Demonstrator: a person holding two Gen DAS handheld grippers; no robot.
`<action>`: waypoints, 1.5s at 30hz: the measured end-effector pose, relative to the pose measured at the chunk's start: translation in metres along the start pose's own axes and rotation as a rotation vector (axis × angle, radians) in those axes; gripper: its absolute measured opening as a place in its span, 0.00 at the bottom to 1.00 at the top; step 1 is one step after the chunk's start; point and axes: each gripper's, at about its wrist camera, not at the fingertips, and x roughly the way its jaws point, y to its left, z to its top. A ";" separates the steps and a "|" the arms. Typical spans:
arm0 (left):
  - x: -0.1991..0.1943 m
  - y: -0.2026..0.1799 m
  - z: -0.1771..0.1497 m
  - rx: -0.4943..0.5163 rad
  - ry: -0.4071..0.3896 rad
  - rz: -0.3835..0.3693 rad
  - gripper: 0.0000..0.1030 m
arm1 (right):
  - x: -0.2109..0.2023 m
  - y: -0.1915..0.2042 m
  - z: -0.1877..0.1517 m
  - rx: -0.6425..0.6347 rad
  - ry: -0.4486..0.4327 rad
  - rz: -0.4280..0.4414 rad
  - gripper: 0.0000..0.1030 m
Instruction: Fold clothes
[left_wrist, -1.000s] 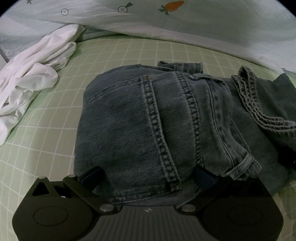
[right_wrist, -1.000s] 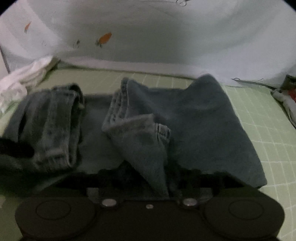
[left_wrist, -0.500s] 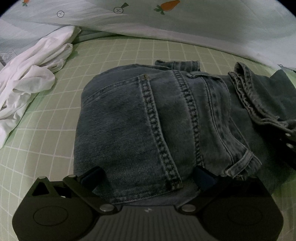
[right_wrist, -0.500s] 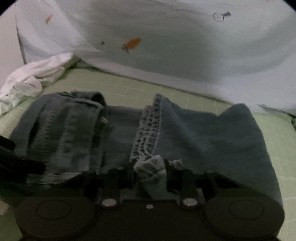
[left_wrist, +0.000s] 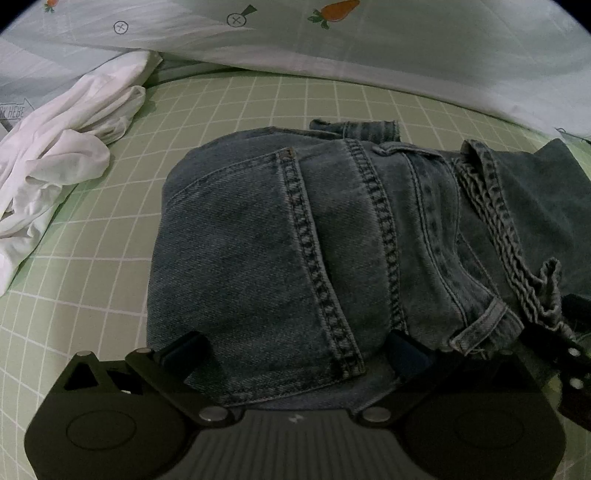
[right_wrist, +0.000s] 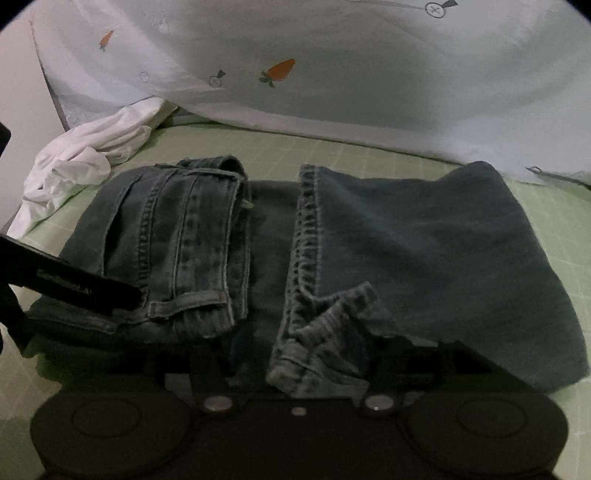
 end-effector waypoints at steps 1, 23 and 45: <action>0.000 0.000 0.000 0.000 -0.001 0.000 1.00 | -0.006 -0.004 -0.001 0.020 -0.006 -0.007 0.72; 0.001 0.001 0.002 0.007 0.014 0.001 1.00 | -0.004 -0.161 -0.011 0.402 -0.091 -0.258 1.00; 0.002 0.000 0.000 0.032 0.011 -0.007 1.00 | -0.100 -0.130 0.040 0.548 -0.456 0.014 0.19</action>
